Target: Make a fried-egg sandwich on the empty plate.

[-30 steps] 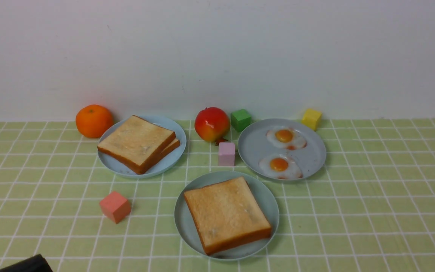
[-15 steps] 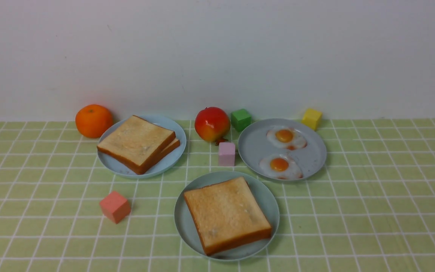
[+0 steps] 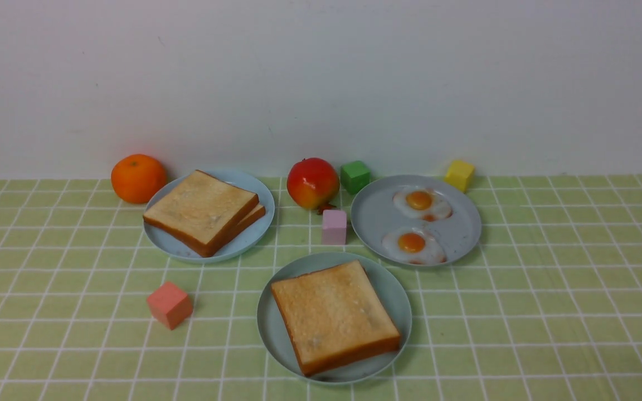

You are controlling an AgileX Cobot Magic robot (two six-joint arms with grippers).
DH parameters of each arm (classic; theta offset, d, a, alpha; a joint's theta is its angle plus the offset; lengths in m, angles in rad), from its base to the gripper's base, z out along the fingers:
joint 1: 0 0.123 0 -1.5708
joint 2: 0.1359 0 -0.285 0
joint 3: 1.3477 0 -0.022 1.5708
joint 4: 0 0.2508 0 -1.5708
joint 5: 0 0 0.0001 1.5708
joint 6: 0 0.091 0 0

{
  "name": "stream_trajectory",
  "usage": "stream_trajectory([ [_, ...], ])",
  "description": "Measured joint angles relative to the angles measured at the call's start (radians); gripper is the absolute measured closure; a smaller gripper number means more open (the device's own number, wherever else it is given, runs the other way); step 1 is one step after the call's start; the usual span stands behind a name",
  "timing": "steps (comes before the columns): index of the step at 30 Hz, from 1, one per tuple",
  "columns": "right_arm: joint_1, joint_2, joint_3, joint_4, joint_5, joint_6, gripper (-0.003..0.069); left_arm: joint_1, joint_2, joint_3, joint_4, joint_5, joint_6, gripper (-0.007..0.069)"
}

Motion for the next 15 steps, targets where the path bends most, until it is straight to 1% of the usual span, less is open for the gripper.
stream_trajectory([
  [5,-0.052,-0.086,0.000,-0.006,0.050,-0.043,0.0671,0.000,0.000,0.000,0.000,0.000,0.000,0.0638],
  [10,-0.052,-0.103,-0.003,-0.006,0.159,-0.058,0.0671,0.000,0.000,0.000,0.000,0.009,0.000,0.0638],
  [15,-0.046,-0.103,-0.006,-0.006,0.175,-0.059,0.0671,0.000,0.000,0.000,0.000,0.015,-0.001,0.0638],
])
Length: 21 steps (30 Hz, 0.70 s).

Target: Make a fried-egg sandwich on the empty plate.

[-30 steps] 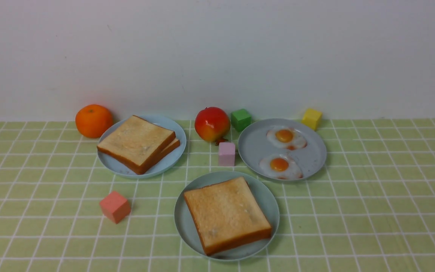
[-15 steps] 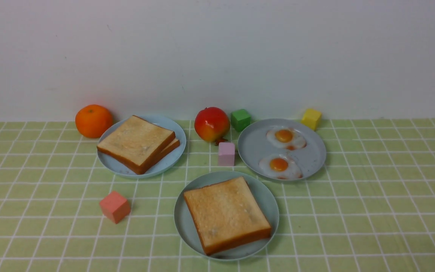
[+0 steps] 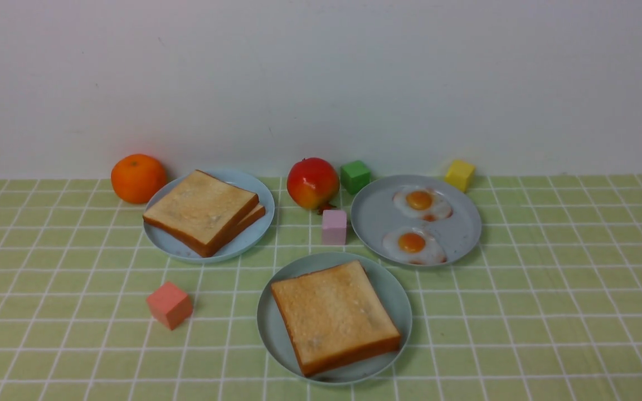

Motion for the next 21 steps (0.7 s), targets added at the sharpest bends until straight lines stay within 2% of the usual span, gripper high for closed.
stream_trajectory([
  [21,0.000,0.000,-0.001,-0.003,0.002,0.000,0.0665,0.000,0.000,0.000,0.000,0.000,0.000,0.0624],
])
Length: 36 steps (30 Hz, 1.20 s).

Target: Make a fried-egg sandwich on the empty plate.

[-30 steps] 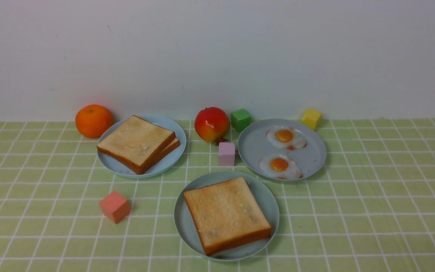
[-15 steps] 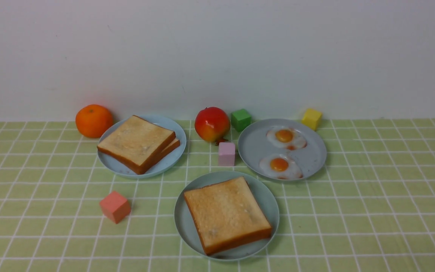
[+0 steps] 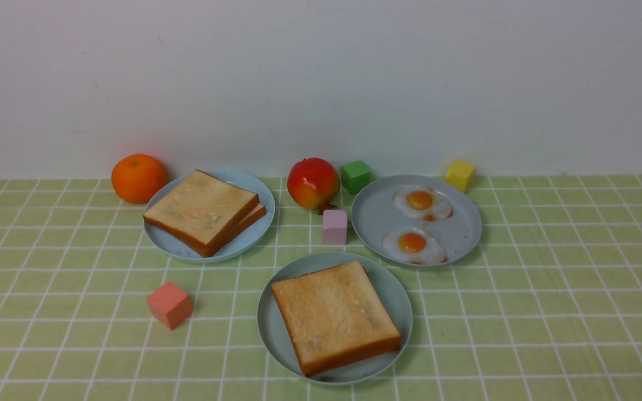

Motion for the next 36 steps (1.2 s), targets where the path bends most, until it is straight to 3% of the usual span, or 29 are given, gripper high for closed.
stream_trajectory([
  [17,0.000,0.000,0.000,-0.001,0.000,0.000,0.0655,0.000,0.000,0.001,0.002,-0.006,0.000,0.0606],
  [22,0.000,0.000,0.000,-0.001,0.001,0.000,0.0652,0.010,0.000,0.043,0.029,-0.129,-0.033,0.0627],
  [23,0.000,0.000,0.000,-0.001,0.001,0.000,0.0652,0.054,-0.007,0.068,0.051,-0.232,-0.075,0.0638],
  [26,0.000,0.000,0.000,-0.001,0.001,0.000,0.0652,0.136,-0.022,0.088,0.072,-0.305,-0.122,0.0638],
  [27,0.000,0.000,0.000,-0.001,0.001,0.000,0.0652,0.244,-0.044,0.104,0.094,-0.322,-0.156,0.0638],
  [31,0.000,0.000,-0.001,-0.001,0.003,0.000,0.0649,0.505,-0.123,0.148,0.165,-0.230,-0.280,0.0638],
  [36,0.000,0.000,-0.001,-0.001,0.004,0.000,0.0645,0.650,-0.137,0.189,0.253,-0.085,-0.439,0.0638],
])
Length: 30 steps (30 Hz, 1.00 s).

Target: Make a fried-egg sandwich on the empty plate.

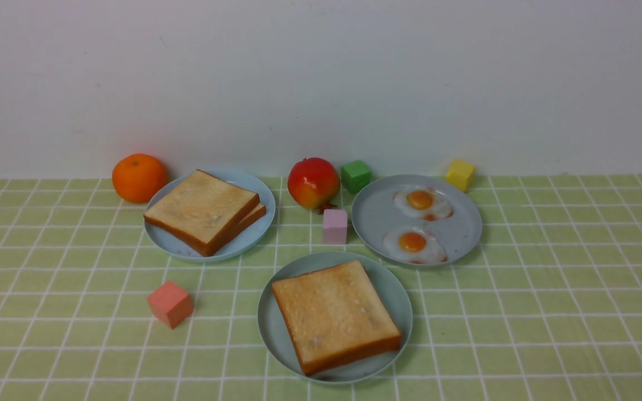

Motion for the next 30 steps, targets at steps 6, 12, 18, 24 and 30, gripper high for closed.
stream_trajectory([
  [6,0.000,0.000,0.000,0.000,0.000,0.000,0.0639,0.019,0.000,0.009,0.066,0.205,-0.083,0.0638],
  [12,0.000,0.000,0.000,0.000,0.000,0.000,0.0631,0.019,0.000,0.009,0.068,0.205,-0.085,0.0638],
  [18,0.000,0.000,0.000,0.000,0.000,0.000,0.0621,0.019,0.000,0.009,0.069,0.205,-0.085,0.0638],
  [24,0.000,0.000,0.000,0.000,0.000,0.000,0.0612,0.019,0.000,0.009,0.069,0.205,-0.085,0.0638],
  [30,0.000,0.000,0.000,0.000,0.000,0.000,0.0606,0.019,0.000,0.009,0.069,0.205,-0.085,0.0638],
])
